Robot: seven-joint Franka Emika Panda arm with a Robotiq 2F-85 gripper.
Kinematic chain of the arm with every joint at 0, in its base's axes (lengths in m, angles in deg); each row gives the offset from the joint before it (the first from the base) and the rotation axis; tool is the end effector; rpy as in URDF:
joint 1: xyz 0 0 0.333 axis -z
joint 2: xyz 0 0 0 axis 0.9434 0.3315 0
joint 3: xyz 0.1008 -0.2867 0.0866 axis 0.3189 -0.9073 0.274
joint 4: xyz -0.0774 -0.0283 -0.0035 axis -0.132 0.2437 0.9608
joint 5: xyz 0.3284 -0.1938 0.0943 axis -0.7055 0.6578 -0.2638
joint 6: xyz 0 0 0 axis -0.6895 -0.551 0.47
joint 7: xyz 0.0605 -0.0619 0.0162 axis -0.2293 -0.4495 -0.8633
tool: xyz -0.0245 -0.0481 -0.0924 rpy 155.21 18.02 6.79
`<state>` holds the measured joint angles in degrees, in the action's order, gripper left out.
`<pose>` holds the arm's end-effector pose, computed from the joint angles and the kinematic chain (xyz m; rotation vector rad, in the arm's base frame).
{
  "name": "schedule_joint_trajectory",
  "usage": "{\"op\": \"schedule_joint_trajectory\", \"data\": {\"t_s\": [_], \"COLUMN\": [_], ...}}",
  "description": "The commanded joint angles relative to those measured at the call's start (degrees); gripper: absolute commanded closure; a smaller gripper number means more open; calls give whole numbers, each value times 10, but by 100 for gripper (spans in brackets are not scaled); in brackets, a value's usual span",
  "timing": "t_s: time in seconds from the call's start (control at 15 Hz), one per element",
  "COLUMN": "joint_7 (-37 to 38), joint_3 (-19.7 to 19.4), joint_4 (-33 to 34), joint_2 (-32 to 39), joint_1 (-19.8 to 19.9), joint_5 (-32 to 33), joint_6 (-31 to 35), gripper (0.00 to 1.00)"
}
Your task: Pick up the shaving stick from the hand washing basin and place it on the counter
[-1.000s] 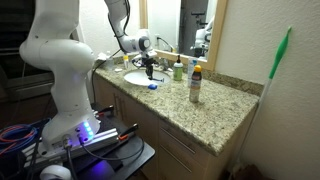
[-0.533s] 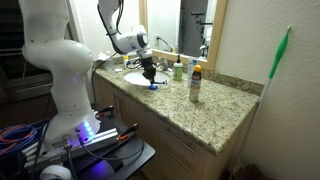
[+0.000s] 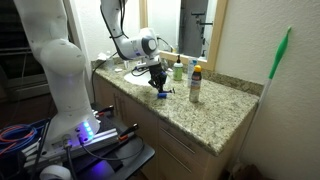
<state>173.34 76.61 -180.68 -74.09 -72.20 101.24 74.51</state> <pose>0.4131 -0.0420 0.2373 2.1316 -2.1651 0.3712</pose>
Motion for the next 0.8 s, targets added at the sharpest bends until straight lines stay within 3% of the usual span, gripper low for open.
{"op": "schedule_joint_trajectory", "data": {"t_s": [0.0,0.07,0.2,0.33,0.4,0.53,0.6,0.73], "joint_7": [-32,-45,-127,-188,-163,-152,-158,-166], "joint_3": [-21,-20,21,122,159,228,259,301], "joint_4": [25,29,16,-5,4,19,23,31], "joint_2": [99,115,150,173,184,196,199,209], "joint_1": [28,28,45,96,122,215,263,326], "joint_5": [-29,-43,-149,-252,-234,-196,-190,-174], "joint_6": [132,165,238,297,307,310,302,297], "gripper": [97,97,97,97,97,97,64,57]}}
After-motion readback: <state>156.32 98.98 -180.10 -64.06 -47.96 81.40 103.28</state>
